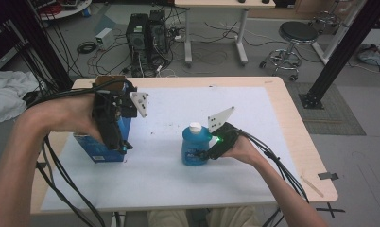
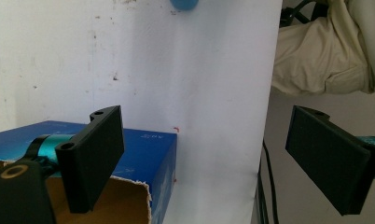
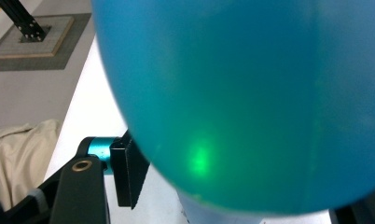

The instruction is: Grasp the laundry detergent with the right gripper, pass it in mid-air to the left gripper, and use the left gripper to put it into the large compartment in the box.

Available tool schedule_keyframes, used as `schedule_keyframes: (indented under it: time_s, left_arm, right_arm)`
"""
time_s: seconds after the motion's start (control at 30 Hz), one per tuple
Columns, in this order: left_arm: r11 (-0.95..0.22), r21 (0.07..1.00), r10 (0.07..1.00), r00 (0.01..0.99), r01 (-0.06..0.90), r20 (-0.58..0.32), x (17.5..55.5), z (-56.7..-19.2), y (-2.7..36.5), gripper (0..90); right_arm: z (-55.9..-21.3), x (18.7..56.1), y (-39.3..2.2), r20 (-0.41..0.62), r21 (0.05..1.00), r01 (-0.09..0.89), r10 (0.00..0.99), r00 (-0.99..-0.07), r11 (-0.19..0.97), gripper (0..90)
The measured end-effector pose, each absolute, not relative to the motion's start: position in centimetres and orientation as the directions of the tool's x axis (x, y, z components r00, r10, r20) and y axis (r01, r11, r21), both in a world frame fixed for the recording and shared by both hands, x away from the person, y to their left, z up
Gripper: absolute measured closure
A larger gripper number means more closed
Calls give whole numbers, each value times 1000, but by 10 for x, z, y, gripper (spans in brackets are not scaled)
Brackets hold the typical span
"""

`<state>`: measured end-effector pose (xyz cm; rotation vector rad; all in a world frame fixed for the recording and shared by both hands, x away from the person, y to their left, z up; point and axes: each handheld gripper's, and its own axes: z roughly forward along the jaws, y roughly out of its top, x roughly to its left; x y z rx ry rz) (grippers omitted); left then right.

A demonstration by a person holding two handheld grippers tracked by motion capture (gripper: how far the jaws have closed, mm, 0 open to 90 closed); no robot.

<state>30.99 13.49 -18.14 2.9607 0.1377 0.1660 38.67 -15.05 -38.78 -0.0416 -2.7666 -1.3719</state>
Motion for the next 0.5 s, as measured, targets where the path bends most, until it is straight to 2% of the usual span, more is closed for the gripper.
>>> schedule_keyframes:
  time_s: [0.5]
  left_arm:
    - [-981,174,104,989,85,104,310,-182,136,117]
  right_arm:
    - [-390,388,-150,54,802,47,6,-999,595,413]
